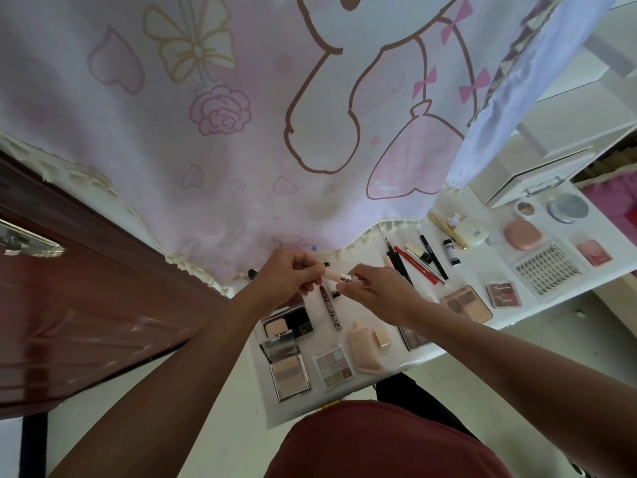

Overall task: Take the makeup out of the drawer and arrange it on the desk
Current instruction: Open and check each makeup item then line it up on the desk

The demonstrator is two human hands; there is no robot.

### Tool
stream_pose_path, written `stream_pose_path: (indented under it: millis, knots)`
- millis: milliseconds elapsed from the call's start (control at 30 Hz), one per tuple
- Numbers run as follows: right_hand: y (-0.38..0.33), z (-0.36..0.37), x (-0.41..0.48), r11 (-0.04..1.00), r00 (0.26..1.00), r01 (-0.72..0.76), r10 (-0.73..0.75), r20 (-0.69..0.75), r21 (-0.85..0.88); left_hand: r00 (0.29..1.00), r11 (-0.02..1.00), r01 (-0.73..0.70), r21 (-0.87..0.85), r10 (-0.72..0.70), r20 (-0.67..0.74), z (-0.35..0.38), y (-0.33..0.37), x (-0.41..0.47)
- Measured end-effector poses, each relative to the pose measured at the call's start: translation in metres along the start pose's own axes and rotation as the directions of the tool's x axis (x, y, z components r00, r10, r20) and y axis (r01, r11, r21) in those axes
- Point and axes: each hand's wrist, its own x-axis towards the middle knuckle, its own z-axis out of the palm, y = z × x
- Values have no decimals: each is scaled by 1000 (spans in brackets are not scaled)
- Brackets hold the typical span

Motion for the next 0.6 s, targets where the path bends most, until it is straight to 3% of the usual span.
stream_pose_path:
  millis: [167,333,600]
  knots:
    - [10,-3,-2,997,1000,7,-9,14,78,998,996,59,-67,-59,0,-2,-6,2]
    - [25,-5,-5,1000,1000,24,-24,15,-19,994,992,100,-79,-102,-24,0,-9,9]
    - [68,-4,-4,987,984,-160,157,-87,-20,959,976,209,-67,-218,-180,1,-16,38]
